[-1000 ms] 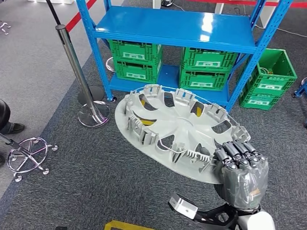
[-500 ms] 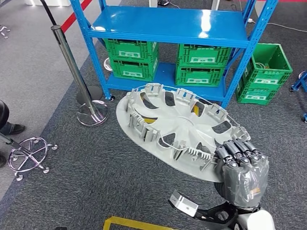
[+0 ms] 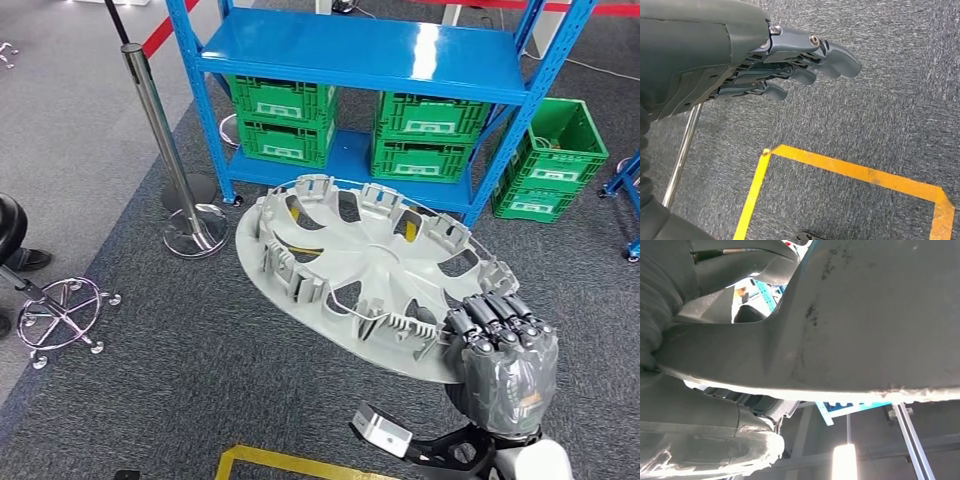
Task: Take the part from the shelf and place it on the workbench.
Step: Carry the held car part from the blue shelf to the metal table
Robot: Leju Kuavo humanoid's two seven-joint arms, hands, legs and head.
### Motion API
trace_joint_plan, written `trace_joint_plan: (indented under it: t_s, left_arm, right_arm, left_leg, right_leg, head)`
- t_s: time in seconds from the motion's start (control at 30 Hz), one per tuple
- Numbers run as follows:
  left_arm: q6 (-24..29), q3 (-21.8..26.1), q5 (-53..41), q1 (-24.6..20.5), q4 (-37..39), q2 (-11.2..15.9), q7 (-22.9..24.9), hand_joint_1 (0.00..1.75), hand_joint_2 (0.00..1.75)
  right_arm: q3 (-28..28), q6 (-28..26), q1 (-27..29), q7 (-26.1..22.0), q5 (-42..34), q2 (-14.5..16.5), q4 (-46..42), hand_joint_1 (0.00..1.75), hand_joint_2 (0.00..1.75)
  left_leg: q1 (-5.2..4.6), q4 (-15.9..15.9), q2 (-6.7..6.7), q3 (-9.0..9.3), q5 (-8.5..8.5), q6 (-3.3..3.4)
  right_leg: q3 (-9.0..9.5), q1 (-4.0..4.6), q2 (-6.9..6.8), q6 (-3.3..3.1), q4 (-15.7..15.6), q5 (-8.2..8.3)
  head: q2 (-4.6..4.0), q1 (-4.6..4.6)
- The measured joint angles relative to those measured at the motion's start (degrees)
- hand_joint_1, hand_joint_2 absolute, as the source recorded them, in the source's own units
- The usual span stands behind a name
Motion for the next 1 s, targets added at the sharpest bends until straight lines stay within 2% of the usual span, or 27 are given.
trace_joint_plan:
  t_s: [0.07,0.13,0.17,0.2,0.27,0.3,0.33,0.37,0.4,0.47,0.5,0.53,0.63,0.67,0.7,0.73,0.8,0.83,0.87,0.97,1.0]
  left_arm:
    - [0.0,0.0,-0.2,0.0,0.3,0.3,0.0,0.0,1.75]
    - [0.1,0.0,-0.4,0.0,0.5,0.5,0.0,0.0,1.75]
    - [0.2,0.0,-0.5,-0.1,0.6,0.5,0.1,0.0,1.75]
    - [0.2,0.0,-0.6,-0.1,0.7,0.6,0.1,0.0,1.75]
    - [0.2,0.0,-0.8,-0.1,0.8,0.6,0.3,0.0,1.75]
    - [0.3,0.0,-0.9,-0.1,0.8,0.6,0.4,0.0,1.75]
    - [0.3,0.0,-0.9,-0.1,0.8,0.6,0.5,0.0,1.75]
    - [0.3,0.0,-0.9,-0.1,0.8,0.6,0.6,0.0,1.75]
    - [0.3,0.0,-0.9,-0.1,0.8,0.6,0.7,0.0,1.75]
    - [0.3,0.0,-1.0,0.0,0.9,0.5,0.8,0.0,1.75]
    - [0.3,0.0,-1.0,0.0,0.9,0.5,0.9,0.0,1.75]
    - [0.3,0.0,-1.0,0.0,0.9,0.5,0.9,0.0,1.75]
    - [0.3,0.0,-1.1,-0.1,0.9,0.6,0.9,0.0,1.75]
    - [0.3,0.0,-1.1,0.0,0.9,0.7,0.9,0.0,1.75]
    - [0.3,0.0,-1.1,0.0,0.9,0.7,0.9,0.0,1.75]
    - [0.2,0.0,-1.1,0.0,0.9,0.8,0.9,0.0,1.75]
    - [0.2,0.0,-1.1,0.1,0.9,0.8,0.9,0.0,1.75]
    - [0.2,0.0,-1.1,0.1,0.9,0.8,0.9,0.0,1.75]
    - [0.3,0.0,-1.1,0.1,0.9,0.8,0.9,0.0,1.75]
    - [0.4,0.0,-1.1,0.1,0.9,0.8,1.0,0.0,1.75]
    - [0.5,0.0,-1.1,0.1,0.9,0.8,1.0,0.0,1.75]
  right_arm:
    - [0.0,0.0,0.0,0.0,0.0,0.0,0.0,1.75,1.75]
    - [0.0,0.1,0.0,0.0,0.0,0.0,0.0,1.75,1.75]
    - [0.0,0.1,0.0,0.0,0.0,0.0,0.0,1.75,1.75]
    - [0.0,0.1,-0.1,0.0,0.0,0.0,0.0,1.75,1.75]
    - [0.0,0.2,-0.1,-0.1,-0.1,0.0,0.0,1.75,1.75]
    - [0.0,0.2,-0.1,-0.2,-0.1,0.0,0.0,1.75,1.75]
    - [0.0,0.3,0.0,-0.2,-0.1,0.0,0.0,1.75,1.75]
    - [0.0,0.3,0.0,-0.3,-0.1,0.0,0.1,1.75,1.75]
    - [0.0,0.3,0.0,-0.3,-0.1,0.0,0.1,1.75,1.75]
    - [0.0,0.3,-0.1,-0.3,-0.1,0.0,0.2,1.75,1.75]
    - [0.0,0.3,-0.1,-0.3,-0.1,0.0,0.1,1.75,1.75]
    - [0.0,0.3,-0.1,-0.3,-0.1,0.0,0.2,1.75,1.75]
    - [0.0,0.3,-0.1,-0.3,-0.1,0.0,0.2,1.75,1.75]
    - [-0.1,0.3,0.0,-0.3,-0.1,0.0,0.2,1.75,1.75]
    - [-0.1,0.3,0.0,-0.3,-0.1,0.0,0.2,1.75,1.75]
    - [-0.1,0.3,0.0,-0.3,-0.1,0.0,0.2,1.75,1.75]
    - [-0.1,0.3,0.0,-0.3,-0.1,0.0,0.2,1.75,1.75]
    - [-0.1,0.3,0.0,-0.3,-0.1,0.0,0.2,1.75,1.75]
    - [-0.1,0.3,0.0,-0.3,-0.1,0.0,0.2,1.75,1.75]
    - [-0.2,0.4,0.0,-0.3,-0.1,0.0,0.2,1.75,1.75]
    - [-0.2,0.4,0.0,-0.3,-0.1,0.0,0.2,1.75,1.75]
  left_leg:
    - [-0.18,0.2,-0.01,-0.15,0.24,0.56]
    - [0.01,-0.5,0.1,-0.25,1.12,1.13]
    - [0.16,-1.0,0.19,-0.4,1.62,1.42]
    - [0.3,-1.4,0.28,-0.64,2.08,1.66]
    - [0.3,-1.5,0.36,-1.36,2.54,1.85]
    - [0.27,-1.5,0.38,-1.77,2.72,1.78]
    - [0.26,-1.5,0.39,-2.15,2.94,1.66]
    - [0.28,-1.4,0.39,-2.48,3.18,1.48]
    - [0.32,-1.4,0.38,-2.74,3.41,1.26]
    - [0.34,-1.1,0.33,-3.14,3.77,0.73]
    - [0.3,-1.0,0.31,-3.26,3.91,0.43]
    - [0.25,-0.8,0.3,-3.37,4.06,0.12]
    - [0.37,-0.3,0.27,-3.65,4.16,-0.89]
    - [0.42,0.2,0.26,-3.86,3.33,-1.16]
    - [0.44,0.4,0.24,-3.97,2.17,-0.7]
    - [0.45,0.6,0.21,-4.12,1.53,0.27]
    - [0.44,0.4,0.17,-4.25,2.77,3.2]
    - [0.48,0.4,0.15,-4.37,3.95,3.84]
    - [0.55,0.4,0.14,-4.46,4.78,3.73]
    - [0.82,0.2,0.12,-4.63,5.13,1.26]
    - [0.88,0.2,0.12,-4.67,5.11,0.65]
  right_leg:
    - [-0.01,-0.21,-0.01,0.85,-0.2,0.44]
    - [-0.37,-0.2,0.02,1.38,-0.1,0.27]
    - [-0.9,-0.16,0.05,1.52,0.8,-0.93]
    - [-1.79,-0.14,0.07,1.59,2.9,-2.88]
    - [-4.23,-0.19,0.1,1.63,10.1,-7.84]
    - [-5.18,-0.23,0.09,1.68,13.7,-9.47]
    - [-5.36,-0.26,0.08,1.74,15.7,-10.08]
    - [-4.37,-0.3,0.07,1.77,15.3,-9.57]
    - [-2.21,-0.36,0.04,1.75,12.5,-8.27]
    - [3.54,-0.36,-0.04,1.56,4.1,-6.14]
    - [5.41,-0.28,-0.01,1.33,1.2,-5.67]
    - [6.23,-0.18,0.05,0.99,-0.3,-5.77]
    - [5.59,-0.04,0.18,-0.42,-0.4,-5.73]
    - [5.37,0.01,0.17,-0.7,-0.4,-5.65]
    - [5.25,0.05,0.15,-0.89,-0.3,-5.54]
    - [5.06,0.18,0.13,-0.91,-0.2,-5.5]
    - [4.79,0.5,0.14,-0.89,0.1,-5.47]
    - [4.71,0.62,0.13,-0.96,0.2,-5.43]
    - [4.71,0.71,0.11,-1.01,0.2,-5.4]
    - [4.66,0.83,0.09,-1.11,0.6,-5.37]
    - [4.61,0.85,0.09,-1.12,0.7,-5.38]
  head:
    - [0.0,-0.03]
    - [0.0,-0.02]
    - [0.0,0.05]
    - [0.0,0.13]
    - [0.0,0.25]
    - [0.0,0.24]
    - [0.0,0.23]
    - [0.0,0.24]
    - [0.0,0.25]
    - [0.0,0.25]
    - [0.0,0.21]
    - [0.0,0.21]
    - [0.0,0.25]
    - [0.0,0.11]
    - [0.0,-0.05]
    - [0.0,-0.25]
    - [0.0,-0.47]
    - [0.0,-0.49]
    - [0.0,-0.47]
    - [0.0,-0.43]
    - [0.0,-0.43]
